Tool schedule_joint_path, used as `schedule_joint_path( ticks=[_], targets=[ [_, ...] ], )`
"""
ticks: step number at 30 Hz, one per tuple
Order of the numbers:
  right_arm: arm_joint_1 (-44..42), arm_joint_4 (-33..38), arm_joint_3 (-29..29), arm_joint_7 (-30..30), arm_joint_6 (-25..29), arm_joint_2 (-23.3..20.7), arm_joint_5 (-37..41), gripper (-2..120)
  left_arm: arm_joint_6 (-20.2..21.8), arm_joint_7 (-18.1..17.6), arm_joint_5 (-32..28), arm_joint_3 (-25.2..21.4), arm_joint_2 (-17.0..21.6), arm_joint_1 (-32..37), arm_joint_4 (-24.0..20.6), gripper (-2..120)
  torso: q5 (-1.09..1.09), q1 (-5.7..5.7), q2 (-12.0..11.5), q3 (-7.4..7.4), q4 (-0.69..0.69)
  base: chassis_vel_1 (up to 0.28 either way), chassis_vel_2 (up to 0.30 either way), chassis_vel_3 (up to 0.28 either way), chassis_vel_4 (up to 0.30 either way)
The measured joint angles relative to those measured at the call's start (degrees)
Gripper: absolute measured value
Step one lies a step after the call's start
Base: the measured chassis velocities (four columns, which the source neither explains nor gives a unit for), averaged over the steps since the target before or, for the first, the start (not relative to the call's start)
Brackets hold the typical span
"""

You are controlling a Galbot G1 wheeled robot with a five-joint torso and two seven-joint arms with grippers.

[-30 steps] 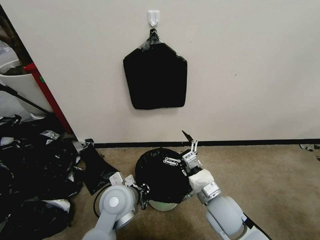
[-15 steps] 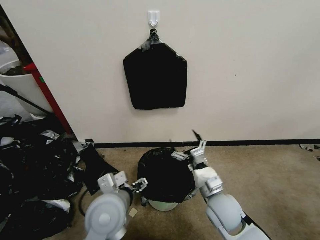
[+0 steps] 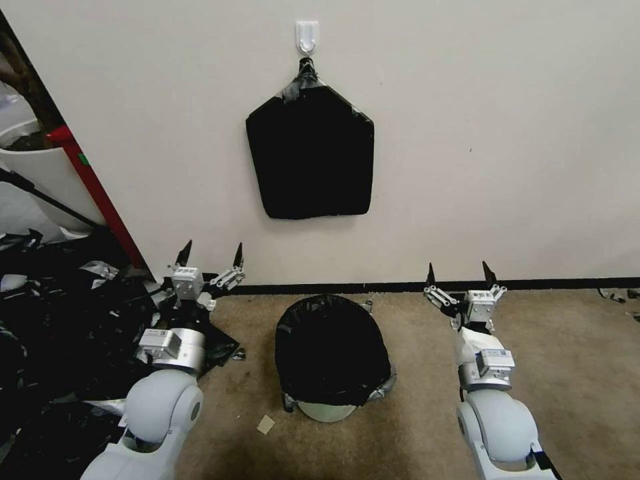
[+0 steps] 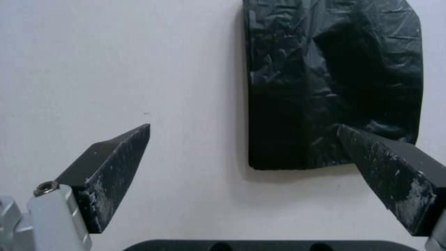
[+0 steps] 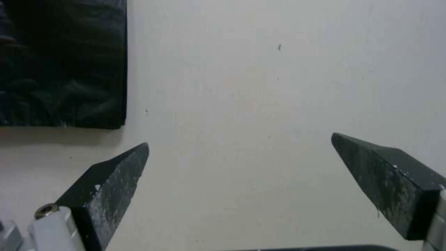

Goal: Place a trash bag onto the trash bin.

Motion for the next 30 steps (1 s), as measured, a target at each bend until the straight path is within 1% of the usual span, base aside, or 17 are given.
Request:
schedule_joint_path(
  ticks=[30],
  targets=[
    [0.1,0.2,-0.5,0.0,0.0,-0.3,0.1,100,0.7,-1.0,-0.7,0.2,-0.1,0.1,-0.2,100,0.00,0.00,0.0,0.00,0.00,0.000,0.000,0.000,0.000]
  ],
)
